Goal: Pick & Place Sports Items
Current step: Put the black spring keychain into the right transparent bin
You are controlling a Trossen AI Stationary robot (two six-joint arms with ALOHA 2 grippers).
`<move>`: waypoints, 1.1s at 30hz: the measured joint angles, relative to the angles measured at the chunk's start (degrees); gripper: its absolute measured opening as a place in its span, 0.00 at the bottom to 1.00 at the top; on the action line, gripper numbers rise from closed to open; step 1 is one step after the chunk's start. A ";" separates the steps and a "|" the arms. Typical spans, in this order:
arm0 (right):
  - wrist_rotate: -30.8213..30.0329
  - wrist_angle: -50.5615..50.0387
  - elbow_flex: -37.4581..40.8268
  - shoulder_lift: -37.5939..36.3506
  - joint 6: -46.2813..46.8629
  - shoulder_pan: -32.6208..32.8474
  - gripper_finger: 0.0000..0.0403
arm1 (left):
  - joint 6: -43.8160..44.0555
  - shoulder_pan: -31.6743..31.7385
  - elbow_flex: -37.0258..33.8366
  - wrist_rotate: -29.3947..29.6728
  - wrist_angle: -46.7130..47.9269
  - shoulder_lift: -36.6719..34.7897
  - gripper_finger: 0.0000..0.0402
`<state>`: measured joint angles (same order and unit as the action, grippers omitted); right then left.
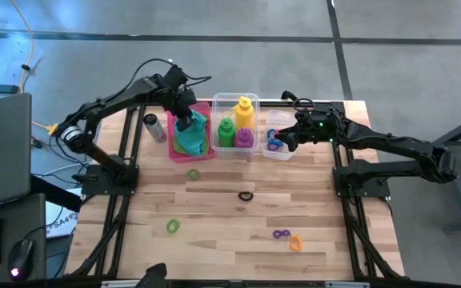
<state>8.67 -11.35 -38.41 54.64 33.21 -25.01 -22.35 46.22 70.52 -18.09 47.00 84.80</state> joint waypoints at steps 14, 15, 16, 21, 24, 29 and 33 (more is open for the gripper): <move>1.43 0.34 0.00 0.01 -0.75 -0.01 0.46 | 9.07 -4.47 0.00 -4.75 -0.65 -12.20 0.44; 2.26 0.76 0.00 0.00 -1.15 -0.01 0.46 | 10.14 -5.23 0.00 -4.72 -0.77 -12.81 0.44; 2.87 1.16 0.00 -0.01 -1.43 -0.01 0.46 | 11.07 -6.09 0.00 -4.72 -1.03 -13.36 0.44; 7.04 4.92 0.00 -0.01 -1.53 -0.01 0.46 | 16.98 -10.94 0.00 -4.24 -2.66 -14.97 0.44; 9.98 6.54 0.01 -0.01 -1.57 0.01 0.46 | 20.82 -14.25 0.00 -4.22 -4.47 -15.00 0.44; 10.82 6.73 0.00 -1.76 -2.98 2.00 0.46 | 25.81 -19.92 0.02 -0.61 -7.59 -15.00 0.44; 8.26 5.48 -1.31 -4.52 -4.61 5.09 0.46 | 29.45 -24.06 0.02 3.48 -9.02 -15.00 0.44</move>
<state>16.93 -5.87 -39.72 50.13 28.61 -19.92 7.10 22.16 70.54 -14.61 37.98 69.80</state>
